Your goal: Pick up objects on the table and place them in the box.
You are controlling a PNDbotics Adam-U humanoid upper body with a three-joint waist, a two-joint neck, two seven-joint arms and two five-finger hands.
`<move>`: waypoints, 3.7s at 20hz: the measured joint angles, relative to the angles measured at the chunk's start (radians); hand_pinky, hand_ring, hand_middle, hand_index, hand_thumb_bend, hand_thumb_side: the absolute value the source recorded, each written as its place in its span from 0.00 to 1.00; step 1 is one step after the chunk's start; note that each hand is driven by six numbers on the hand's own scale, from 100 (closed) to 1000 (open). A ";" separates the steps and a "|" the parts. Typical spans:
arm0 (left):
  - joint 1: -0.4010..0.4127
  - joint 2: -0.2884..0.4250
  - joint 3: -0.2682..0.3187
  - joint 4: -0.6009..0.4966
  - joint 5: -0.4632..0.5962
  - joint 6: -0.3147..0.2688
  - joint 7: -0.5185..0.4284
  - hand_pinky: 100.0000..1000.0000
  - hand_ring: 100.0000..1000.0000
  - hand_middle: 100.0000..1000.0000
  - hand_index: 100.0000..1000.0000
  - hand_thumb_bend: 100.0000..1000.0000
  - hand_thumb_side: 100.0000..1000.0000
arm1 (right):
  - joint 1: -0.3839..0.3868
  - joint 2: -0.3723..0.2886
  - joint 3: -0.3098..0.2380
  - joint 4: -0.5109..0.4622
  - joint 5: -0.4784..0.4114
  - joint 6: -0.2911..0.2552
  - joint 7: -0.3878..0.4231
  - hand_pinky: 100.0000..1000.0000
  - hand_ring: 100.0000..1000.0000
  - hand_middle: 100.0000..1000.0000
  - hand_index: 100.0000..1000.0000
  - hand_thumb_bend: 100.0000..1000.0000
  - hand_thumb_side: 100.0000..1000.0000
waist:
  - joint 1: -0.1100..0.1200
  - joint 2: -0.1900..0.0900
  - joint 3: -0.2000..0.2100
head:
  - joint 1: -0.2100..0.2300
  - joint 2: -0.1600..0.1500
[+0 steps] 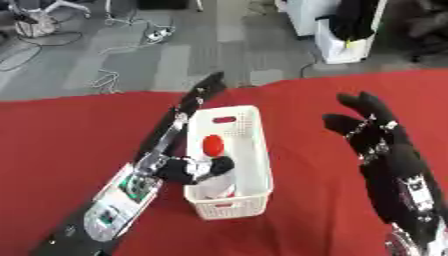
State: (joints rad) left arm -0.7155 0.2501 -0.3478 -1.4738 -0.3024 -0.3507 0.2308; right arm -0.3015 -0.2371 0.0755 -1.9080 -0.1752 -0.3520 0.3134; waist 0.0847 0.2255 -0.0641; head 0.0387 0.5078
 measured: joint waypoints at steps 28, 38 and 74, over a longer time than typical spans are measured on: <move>0.355 0.051 0.123 -0.394 0.133 0.079 0.019 1.00 1.00 1.00 0.93 0.30 1.00 | 0.002 -0.009 -0.011 0.000 0.001 -0.010 -0.013 0.87 0.86 0.93 1.00 0.19 0.93 | -0.058 -0.006 0.146 | -0.031 -0.042; 0.375 -0.023 0.126 -0.378 0.209 0.056 -0.025 1.00 1.00 1.00 0.93 0.32 1.00 | 0.002 -0.008 -0.014 0.000 -0.002 -0.014 -0.010 0.88 0.87 0.94 1.00 0.14 0.96 | -0.071 -0.011 0.147 | -0.031 -0.059; 0.388 -0.050 0.126 -0.358 0.255 0.010 -0.058 1.00 1.00 1.00 0.90 0.10 1.00 | 0.000 0.007 -0.019 -0.012 -0.025 -0.014 -0.061 0.87 0.87 0.95 1.00 0.00 1.00 | -0.074 -0.026 0.136 | -0.039 -0.096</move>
State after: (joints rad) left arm -0.3276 0.2001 -0.2220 -1.8319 -0.0472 -0.3408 0.1728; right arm -0.3015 -0.2304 0.0569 -1.9203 -0.2002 -0.3659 0.2523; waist 0.0106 0.1990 0.0719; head 0.0000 0.4117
